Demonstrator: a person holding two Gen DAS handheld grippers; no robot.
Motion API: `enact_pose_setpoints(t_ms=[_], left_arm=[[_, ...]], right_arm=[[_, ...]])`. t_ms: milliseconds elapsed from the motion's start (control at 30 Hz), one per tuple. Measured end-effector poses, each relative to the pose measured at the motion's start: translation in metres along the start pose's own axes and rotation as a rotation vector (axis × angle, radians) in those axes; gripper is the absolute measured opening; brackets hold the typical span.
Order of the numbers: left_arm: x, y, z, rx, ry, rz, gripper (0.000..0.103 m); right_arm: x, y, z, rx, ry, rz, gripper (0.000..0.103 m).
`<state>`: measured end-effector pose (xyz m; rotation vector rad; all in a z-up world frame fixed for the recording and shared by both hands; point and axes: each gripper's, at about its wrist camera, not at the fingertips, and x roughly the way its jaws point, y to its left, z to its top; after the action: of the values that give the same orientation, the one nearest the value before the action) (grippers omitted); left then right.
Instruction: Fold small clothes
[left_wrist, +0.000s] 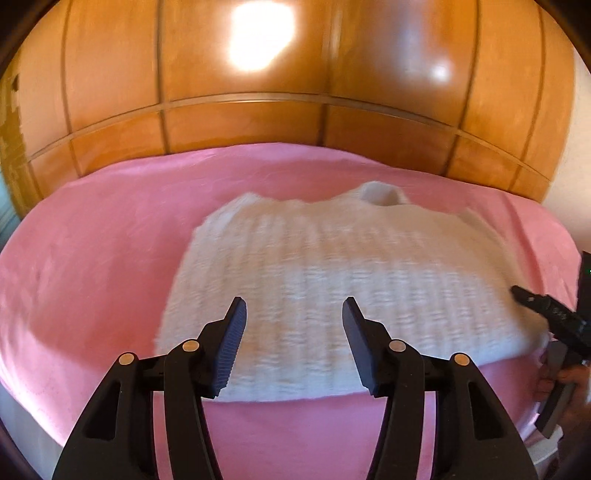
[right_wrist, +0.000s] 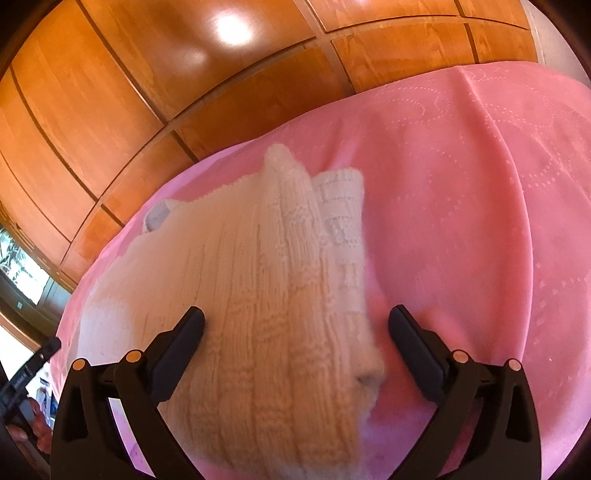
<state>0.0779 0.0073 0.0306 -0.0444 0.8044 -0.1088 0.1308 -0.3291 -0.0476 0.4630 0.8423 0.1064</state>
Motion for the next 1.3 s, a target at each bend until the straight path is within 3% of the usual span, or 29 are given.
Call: enact_pose_setpoints(t_ms=[433,800,900,1033,1200,1300], left_arm=[[0.018,-0.056,0.005,0.134,-0.002,-0.081,0.055],[0.065,-0.085,0.0,0.209,0.076,-0.083,0.055],[0.074,-0.089,0.0,0.213,0.09,-0.072,0.055],[0.08,-0.091,0.001,0.207,0.096,-0.072,0.056],[0.081,-0.08,0.004,0.148,0.106,-0.136,0.056],[0.078,-0.065,0.008,0.076,0.113,-0.2,0.056]], right_arm=[[-0.015,-0.01,-0.009,0.004,0.048,0.054,0.1],[-0.014,-0.019,0.002,0.049,0.08,0.113,0.1],[-0.014,-0.018,0.004,0.051,0.114,0.156,0.088],[-0.011,-0.015,0.005,0.011,0.15,0.127,0.075],[-0.015,-0.011,0.006,0.011,0.193,0.138,0.037],[-0.017,-0.001,0.007,-0.035,0.204,0.112,0.036]])
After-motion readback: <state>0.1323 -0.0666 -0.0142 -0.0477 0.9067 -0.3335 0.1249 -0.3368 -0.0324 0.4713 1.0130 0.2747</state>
